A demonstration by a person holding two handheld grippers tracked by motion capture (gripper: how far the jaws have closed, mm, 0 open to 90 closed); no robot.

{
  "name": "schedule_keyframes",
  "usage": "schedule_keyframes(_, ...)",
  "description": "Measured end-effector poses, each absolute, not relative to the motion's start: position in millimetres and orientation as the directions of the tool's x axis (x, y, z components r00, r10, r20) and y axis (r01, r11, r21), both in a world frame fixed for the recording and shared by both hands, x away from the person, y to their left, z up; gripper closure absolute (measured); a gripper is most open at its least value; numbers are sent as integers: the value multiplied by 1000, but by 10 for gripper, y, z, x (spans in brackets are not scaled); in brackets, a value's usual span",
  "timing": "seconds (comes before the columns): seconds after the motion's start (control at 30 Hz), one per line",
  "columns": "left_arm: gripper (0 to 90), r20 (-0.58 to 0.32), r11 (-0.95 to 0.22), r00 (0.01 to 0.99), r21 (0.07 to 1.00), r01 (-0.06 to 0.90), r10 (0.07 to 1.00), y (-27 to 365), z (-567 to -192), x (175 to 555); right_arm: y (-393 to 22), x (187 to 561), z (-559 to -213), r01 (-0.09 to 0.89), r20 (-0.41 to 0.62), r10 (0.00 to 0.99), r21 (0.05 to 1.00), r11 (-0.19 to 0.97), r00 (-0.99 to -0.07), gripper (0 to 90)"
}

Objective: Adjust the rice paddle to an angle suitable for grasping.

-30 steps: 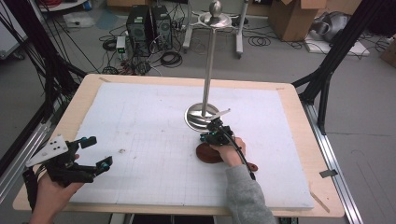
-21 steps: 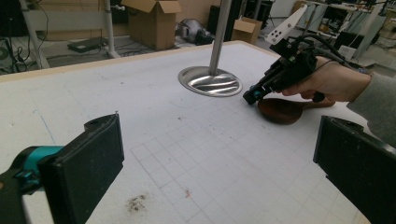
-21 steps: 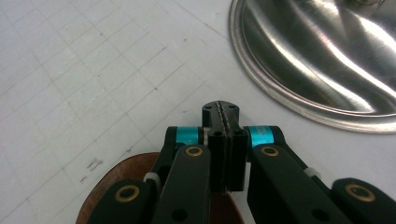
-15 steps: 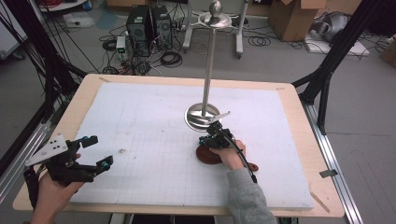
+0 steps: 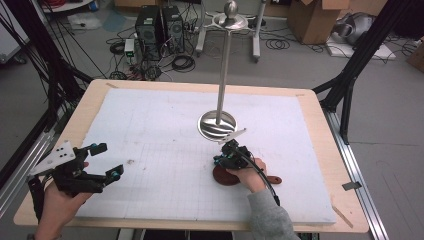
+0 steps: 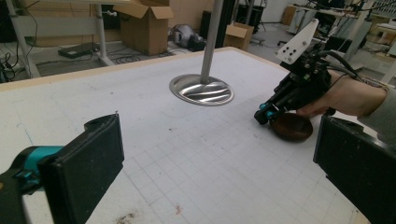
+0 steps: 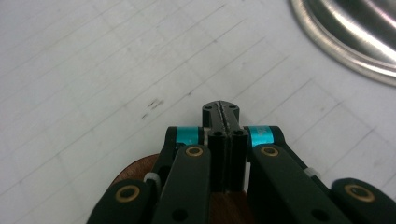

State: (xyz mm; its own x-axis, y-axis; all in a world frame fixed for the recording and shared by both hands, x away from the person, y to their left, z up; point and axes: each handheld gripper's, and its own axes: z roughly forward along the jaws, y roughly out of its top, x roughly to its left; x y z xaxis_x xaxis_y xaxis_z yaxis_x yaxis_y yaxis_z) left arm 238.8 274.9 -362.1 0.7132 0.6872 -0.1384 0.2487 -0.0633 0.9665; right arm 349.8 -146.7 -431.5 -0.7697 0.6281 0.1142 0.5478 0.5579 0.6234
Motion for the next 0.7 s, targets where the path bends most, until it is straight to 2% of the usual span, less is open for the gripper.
schedule_keyframes(0.3,22,-142,-72,716,963,260,683,2704,-3651,2424,-1557,3308,-4310,530,105,608,620,579,-787,900)
schedule_keyframes(0.7,22,-141,-76,726,963,258,673,2645,-3639,2456,-1724,3062,-4349,518,109,609,654,551,-785,900)
